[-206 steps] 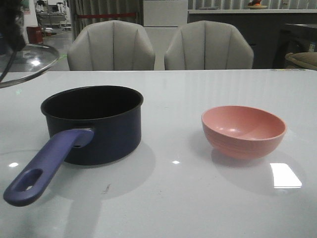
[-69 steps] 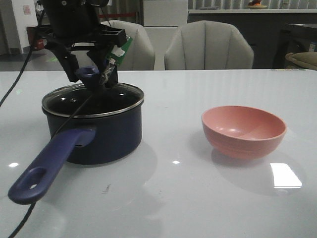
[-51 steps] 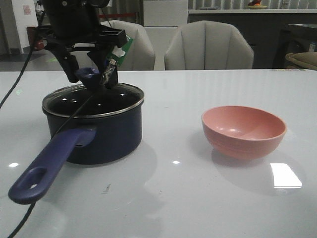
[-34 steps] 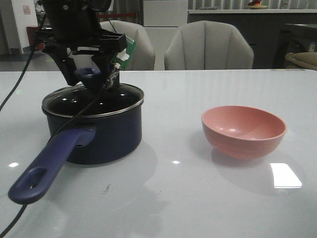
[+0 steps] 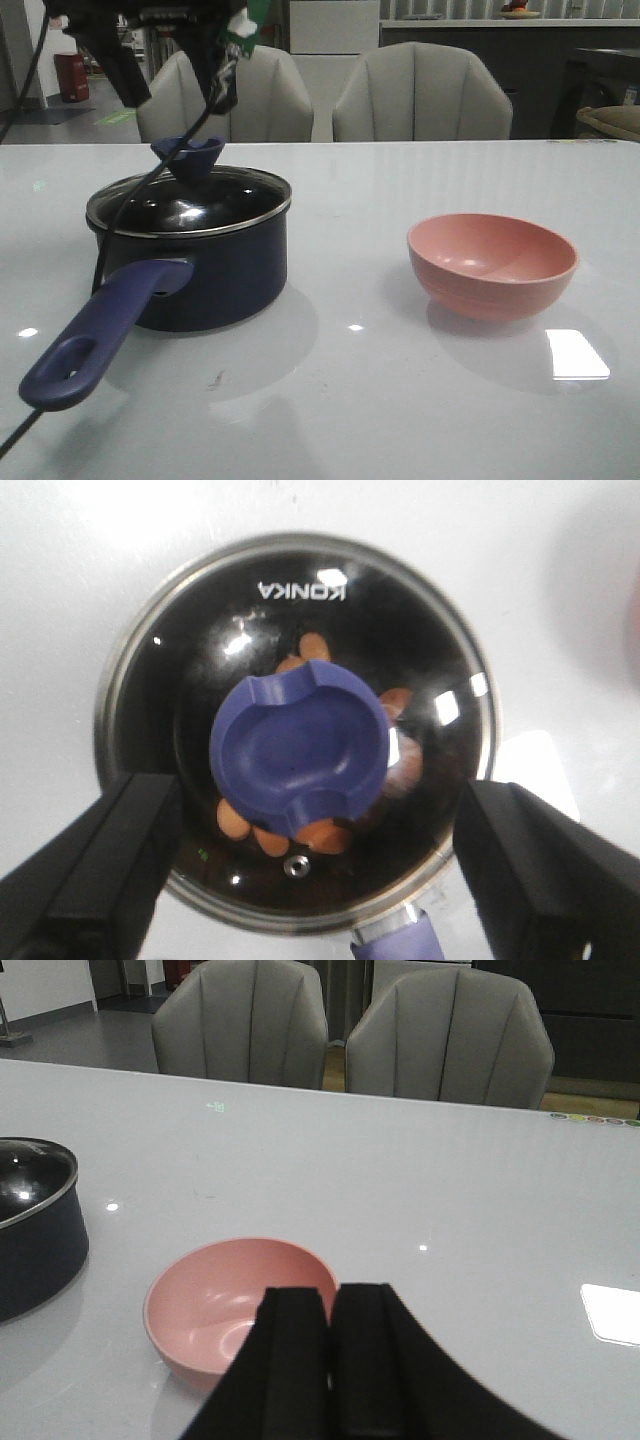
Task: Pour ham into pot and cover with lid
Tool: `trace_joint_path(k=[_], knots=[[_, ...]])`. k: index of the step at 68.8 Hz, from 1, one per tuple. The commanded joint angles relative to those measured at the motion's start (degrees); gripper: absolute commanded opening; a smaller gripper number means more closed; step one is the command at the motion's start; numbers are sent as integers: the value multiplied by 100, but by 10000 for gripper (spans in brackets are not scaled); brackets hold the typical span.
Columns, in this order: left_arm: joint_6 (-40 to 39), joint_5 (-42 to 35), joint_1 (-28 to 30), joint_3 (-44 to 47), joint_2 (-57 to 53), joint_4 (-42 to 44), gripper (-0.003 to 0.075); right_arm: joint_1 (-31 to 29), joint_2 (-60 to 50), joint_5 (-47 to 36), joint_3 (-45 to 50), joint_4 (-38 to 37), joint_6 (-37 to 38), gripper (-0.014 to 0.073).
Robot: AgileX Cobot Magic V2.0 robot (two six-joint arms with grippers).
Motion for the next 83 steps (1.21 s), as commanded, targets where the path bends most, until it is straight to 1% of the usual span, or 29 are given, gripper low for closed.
trace_joint_path(k=[1,14,25,33,45,48,51,65,83], knots=[[-4,-173,-50,-198,-723,-99,583,6,18,-505,-163,9,-46,139],[130,-161,-50,-163,-1420,-71,583,6,18,-505,-163,9,-46,139],[143,-602,-50,369,-2199,274,583,6,18,-505,-163,9,-46,139],[143,-1018,-50,1036,-2812,460,583,6,18,-505,-163,9,-46,139],[143,-1874,-50,2460,-3964,460,583,6,18,-505,-163,9,-46,139],[143,-1973,-50,2664,-4131,460,583,6,18,-505,-163,9,-46,139],[143,-2179,-50,3109,-4509,460,583,6,18,-505,-163,9,-46,139],[143,-2660,-50,4378,-5750,446,583,6,18,-505,-163,9,-46,139],[143,-3320,-50,5887,-7671,446,583,6,18,-505,-163,9,-46,139]])
